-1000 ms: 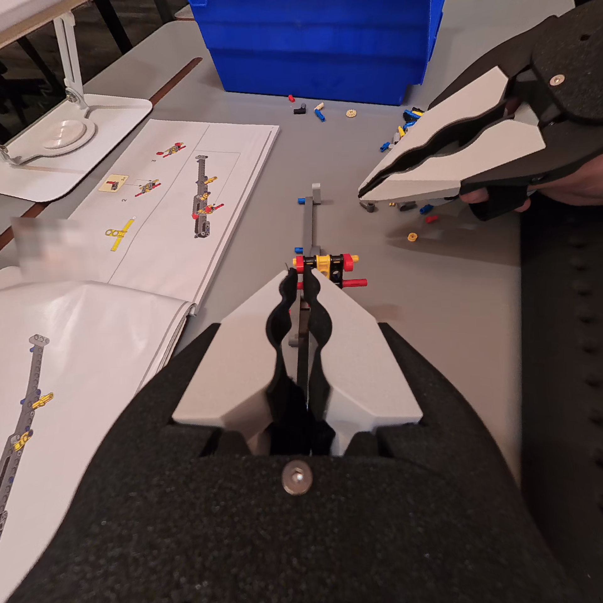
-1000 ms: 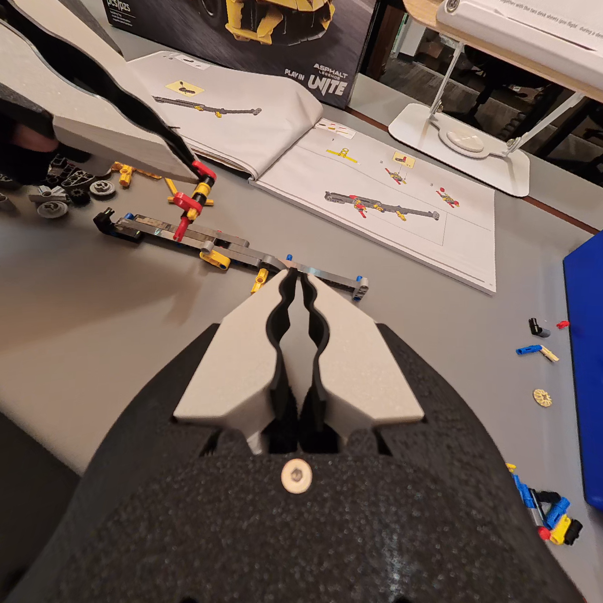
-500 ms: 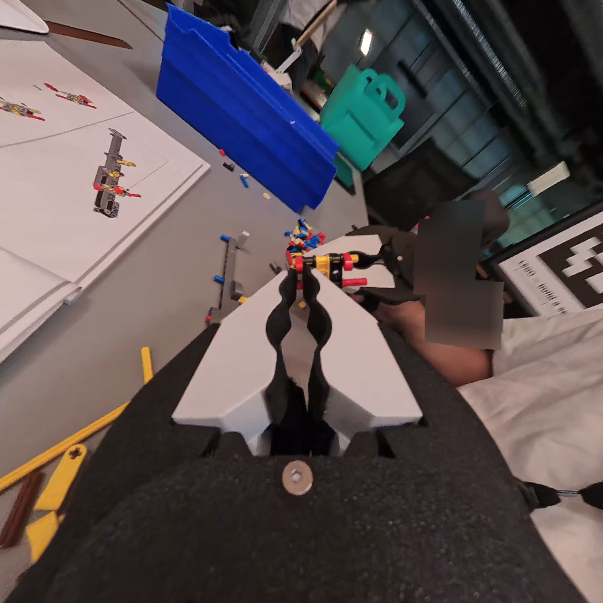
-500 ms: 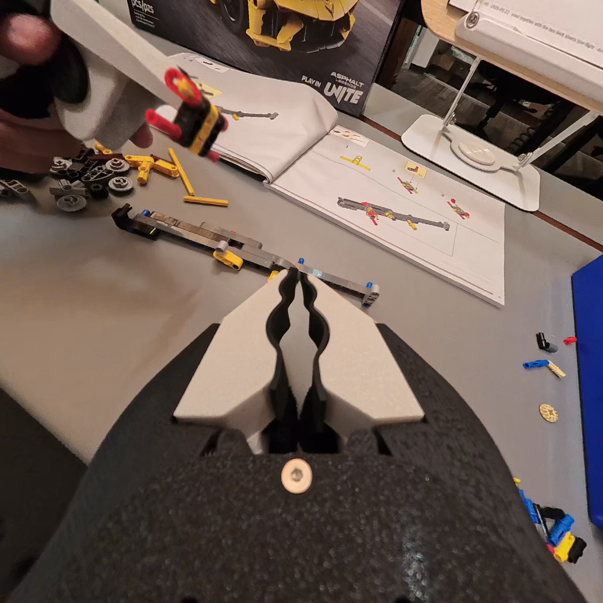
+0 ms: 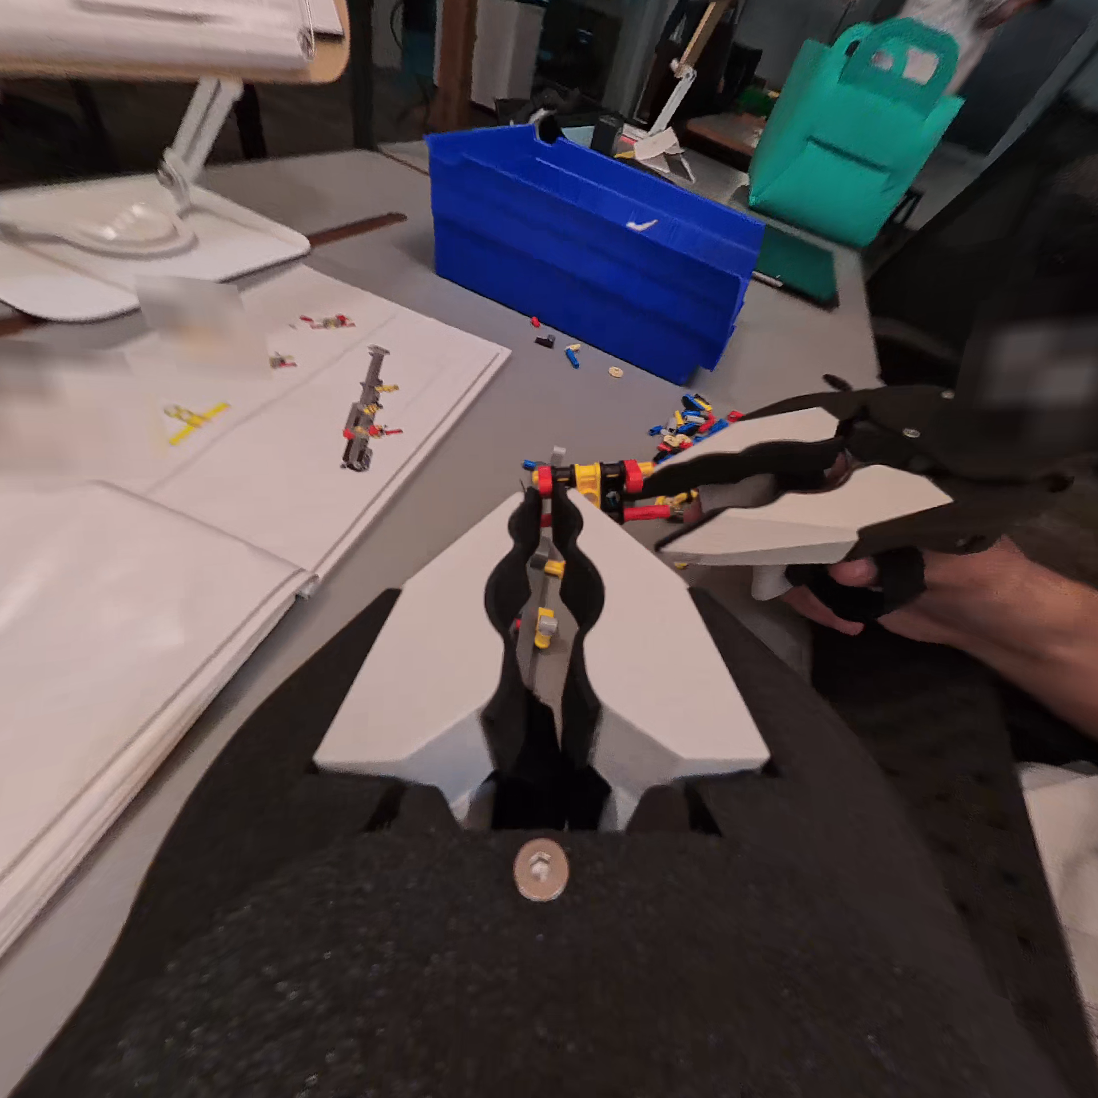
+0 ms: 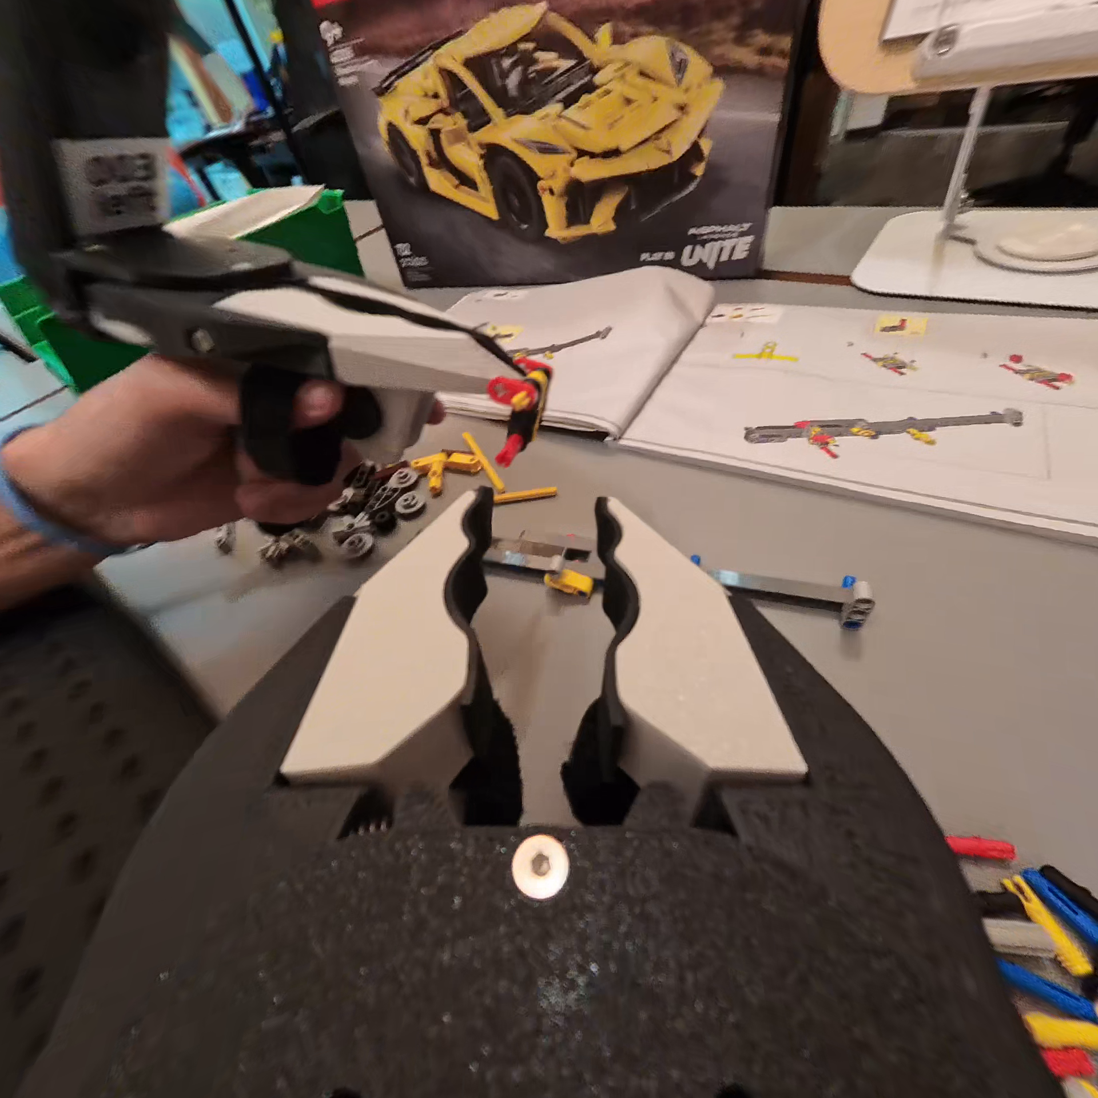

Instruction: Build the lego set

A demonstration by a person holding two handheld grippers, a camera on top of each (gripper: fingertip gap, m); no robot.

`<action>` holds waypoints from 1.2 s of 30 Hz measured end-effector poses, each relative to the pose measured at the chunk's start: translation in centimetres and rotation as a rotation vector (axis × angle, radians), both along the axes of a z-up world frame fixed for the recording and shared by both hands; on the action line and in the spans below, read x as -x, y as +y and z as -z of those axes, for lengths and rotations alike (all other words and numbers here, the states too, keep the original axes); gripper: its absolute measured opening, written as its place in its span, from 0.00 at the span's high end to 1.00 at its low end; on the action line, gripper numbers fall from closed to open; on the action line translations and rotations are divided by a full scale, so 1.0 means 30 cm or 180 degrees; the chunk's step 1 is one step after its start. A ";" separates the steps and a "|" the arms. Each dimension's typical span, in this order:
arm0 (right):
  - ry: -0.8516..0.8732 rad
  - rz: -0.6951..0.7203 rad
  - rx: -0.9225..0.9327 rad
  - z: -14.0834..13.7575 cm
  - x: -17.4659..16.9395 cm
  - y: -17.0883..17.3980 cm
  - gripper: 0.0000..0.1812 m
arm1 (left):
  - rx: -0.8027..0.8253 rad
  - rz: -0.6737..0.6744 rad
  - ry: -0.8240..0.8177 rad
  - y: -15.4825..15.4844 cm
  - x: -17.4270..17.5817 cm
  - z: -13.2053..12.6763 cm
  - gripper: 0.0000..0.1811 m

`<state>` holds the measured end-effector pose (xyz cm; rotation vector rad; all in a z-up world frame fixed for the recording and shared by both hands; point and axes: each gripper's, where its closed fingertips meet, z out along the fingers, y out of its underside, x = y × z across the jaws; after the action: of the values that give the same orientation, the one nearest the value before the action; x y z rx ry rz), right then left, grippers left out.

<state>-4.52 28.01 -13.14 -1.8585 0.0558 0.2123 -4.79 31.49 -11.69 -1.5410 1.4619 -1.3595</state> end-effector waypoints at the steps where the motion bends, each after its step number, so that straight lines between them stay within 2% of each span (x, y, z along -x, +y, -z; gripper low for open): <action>1: 0.0008 0.0056 -0.0074 -0.012 -0.006 0.007 0.81 | -0.0144 -0.0040 -0.0047 -0.007 -0.002 -0.011 0.99; 4: -0.0094 0.0033 -0.0203 -0.044 0.009 0.015 0.84 | -0.0560 -0.0202 -0.0162 -0.023 -0.001 -0.042 0.99; 6: -0.0270 0.0063 -0.0278 -0.054 0.019 0.017 0.84 | -0.1166 -0.0380 -0.0220 -0.019 0.002 -0.059 0.99; 9: -0.0560 0.0109 -0.0466 -0.085 0.030 0.008 0.86 | -0.2397 -0.0574 -0.0395 -0.031 0.012 -0.107 0.99; 10: -0.0613 0.0101 -0.0530 -0.096 0.036 0.006 0.86 | -0.2683 -0.0609 -0.0452 -0.041 0.016 -0.121 0.99; 12: -0.0716 0.0115 -0.0689 -0.124 0.042 0.001 0.86 | -0.2908 -0.0611 -0.0533 -0.071 0.021 -0.139 0.99; 18: -0.0848 0.0246 -0.0887 -0.160 0.026 -0.020 0.92 | -0.2942 -0.0589 -0.0582 -0.104 0.022 -0.149 0.99; 30: -0.0484 0.0111 -0.1055 -0.181 0.027 -0.034 0.91 | -0.1738 -0.0424 -0.0621 -0.126 0.010 -0.135 0.99; 36: -0.0475 0.0084 -0.0957 -0.160 0.027 -0.027 0.91 | -0.1630 -0.0461 -0.0619 -0.113 0.009 -0.133 0.99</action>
<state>-5.32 27.18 -8.34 -1.5679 -0.0524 0.0589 -5.07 28.10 -7.70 -1.1267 1.4062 -0.9252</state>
